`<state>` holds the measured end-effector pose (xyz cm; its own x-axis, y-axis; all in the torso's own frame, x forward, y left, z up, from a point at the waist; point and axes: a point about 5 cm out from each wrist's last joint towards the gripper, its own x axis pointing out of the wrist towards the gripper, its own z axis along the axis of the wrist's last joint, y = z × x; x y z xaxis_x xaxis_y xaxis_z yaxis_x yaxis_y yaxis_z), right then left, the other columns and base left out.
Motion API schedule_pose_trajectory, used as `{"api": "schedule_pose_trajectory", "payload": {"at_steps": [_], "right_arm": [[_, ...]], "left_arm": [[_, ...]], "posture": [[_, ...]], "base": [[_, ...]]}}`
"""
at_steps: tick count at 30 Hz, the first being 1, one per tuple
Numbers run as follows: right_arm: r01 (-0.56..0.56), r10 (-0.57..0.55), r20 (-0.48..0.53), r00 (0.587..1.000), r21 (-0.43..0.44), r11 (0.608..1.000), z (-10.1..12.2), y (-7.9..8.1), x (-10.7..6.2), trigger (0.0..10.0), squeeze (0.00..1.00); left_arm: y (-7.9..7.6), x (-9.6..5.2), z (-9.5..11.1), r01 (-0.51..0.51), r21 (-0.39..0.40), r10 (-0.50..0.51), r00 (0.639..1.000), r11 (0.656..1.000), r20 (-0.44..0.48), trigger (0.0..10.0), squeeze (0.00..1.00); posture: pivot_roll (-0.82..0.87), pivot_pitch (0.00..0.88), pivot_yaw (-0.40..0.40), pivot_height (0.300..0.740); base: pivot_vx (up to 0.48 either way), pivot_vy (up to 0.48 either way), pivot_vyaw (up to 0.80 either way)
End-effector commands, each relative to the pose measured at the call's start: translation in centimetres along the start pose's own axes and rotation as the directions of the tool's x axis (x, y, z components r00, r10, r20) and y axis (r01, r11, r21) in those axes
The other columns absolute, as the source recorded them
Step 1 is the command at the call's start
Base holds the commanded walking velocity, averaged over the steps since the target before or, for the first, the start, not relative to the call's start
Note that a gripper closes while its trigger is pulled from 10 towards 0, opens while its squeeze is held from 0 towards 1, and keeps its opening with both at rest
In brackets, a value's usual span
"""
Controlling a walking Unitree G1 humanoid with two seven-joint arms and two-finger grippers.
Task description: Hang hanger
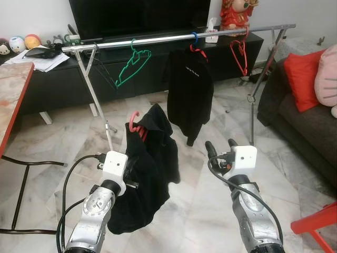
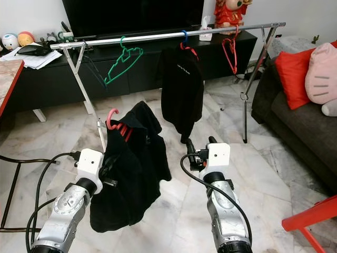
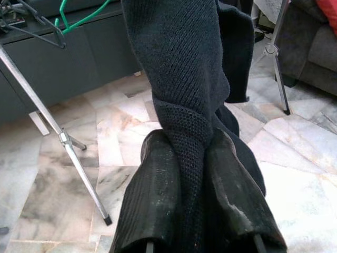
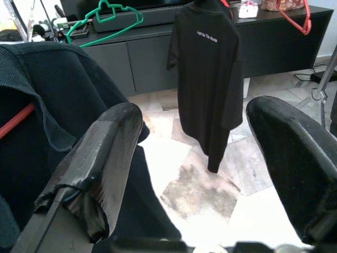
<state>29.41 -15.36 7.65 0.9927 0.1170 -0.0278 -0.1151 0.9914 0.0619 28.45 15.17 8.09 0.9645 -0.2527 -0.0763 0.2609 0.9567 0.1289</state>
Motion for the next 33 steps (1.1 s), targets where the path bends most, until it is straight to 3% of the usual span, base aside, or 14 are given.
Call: {"api": "schedule_pose_trajectory", "payload": {"at_steps": [1,33], "right_arm": [[-0.004,0.004,0.0,1.0,-0.007,1.0,0.15,0.02,0.2,10.0,0.0],[-0.007,0.007,0.021,1.0,-0.003,1.0,0.58,0.0,0.44,10.0,0.0]], "left_arm": [[0.1,0.16,1.27,0.006,0.014,-0.006,0.999,1.0,0.05,10.0,0.0],[-0.14,0.74,1.49,0.023,0.013,-0.024,0.998,1.0,0.055,10.0,0.0]], "posture": [[-0.1,0.024,0.002,0.74],[-0.12,0.0,0.009,0.74]], "base": [[0.0,0.0,0.0],[-0.305,0.0,0.0]]}}
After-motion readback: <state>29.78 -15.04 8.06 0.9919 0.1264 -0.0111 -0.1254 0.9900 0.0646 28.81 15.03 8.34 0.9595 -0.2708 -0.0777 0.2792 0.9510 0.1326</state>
